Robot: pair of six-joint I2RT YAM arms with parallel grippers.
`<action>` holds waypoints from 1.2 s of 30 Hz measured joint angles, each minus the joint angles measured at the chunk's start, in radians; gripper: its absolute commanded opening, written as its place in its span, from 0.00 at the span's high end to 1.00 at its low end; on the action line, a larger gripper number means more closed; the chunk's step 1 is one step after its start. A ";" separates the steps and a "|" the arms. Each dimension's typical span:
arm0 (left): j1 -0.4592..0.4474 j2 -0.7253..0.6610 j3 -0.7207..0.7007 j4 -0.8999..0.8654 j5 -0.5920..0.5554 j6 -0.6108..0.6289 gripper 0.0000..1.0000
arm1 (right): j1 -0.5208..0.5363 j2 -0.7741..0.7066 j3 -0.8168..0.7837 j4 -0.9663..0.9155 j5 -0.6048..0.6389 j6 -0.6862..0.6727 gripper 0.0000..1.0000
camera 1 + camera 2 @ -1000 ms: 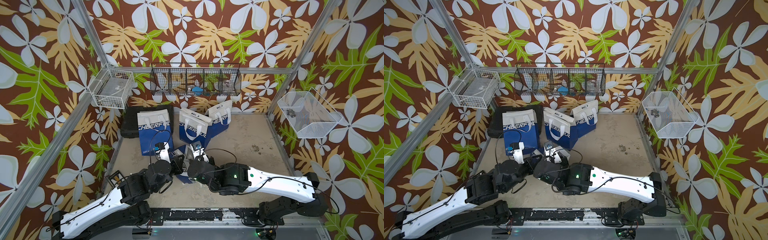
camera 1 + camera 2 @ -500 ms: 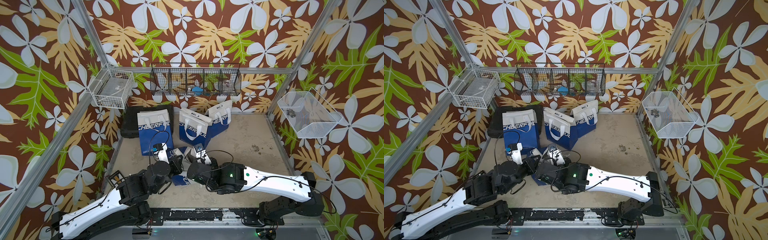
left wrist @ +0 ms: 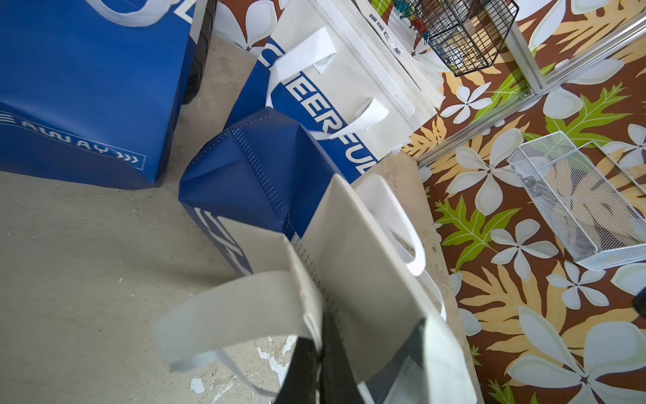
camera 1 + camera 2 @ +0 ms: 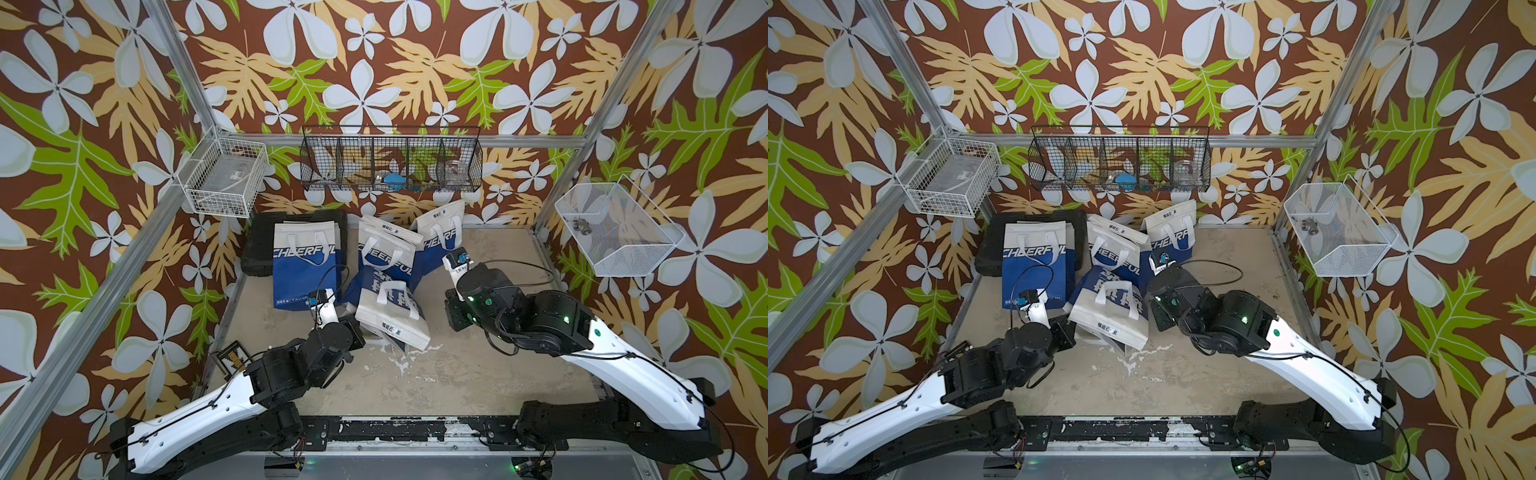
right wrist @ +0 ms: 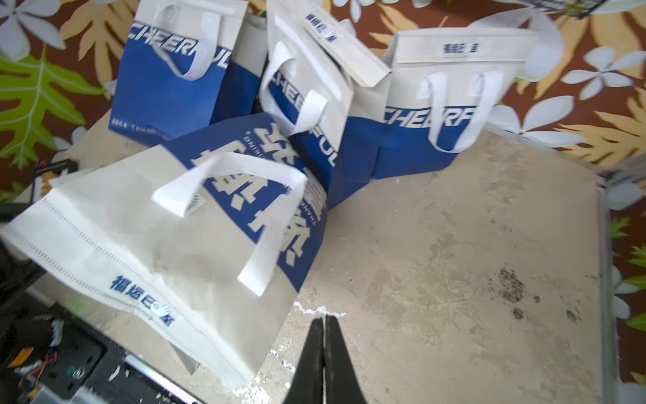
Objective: Open the takeout bag
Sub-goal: Open the takeout bag at the center of the board.
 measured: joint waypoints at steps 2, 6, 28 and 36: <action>0.000 -0.005 0.002 0.008 0.016 0.002 1.00 | 0.020 -0.002 -0.023 0.045 -0.048 -0.026 0.24; 0.000 -0.011 0.025 0.027 0.053 0.002 1.00 | 0.252 -0.050 -0.124 0.180 -0.011 -0.068 0.15; -0.001 0.025 0.119 0.041 0.155 -0.002 1.00 | 0.334 0.100 -0.212 0.335 0.463 -0.016 0.27; -0.001 0.033 0.121 0.040 0.154 0.002 1.00 | 0.304 -0.013 -0.319 0.237 0.450 0.066 0.64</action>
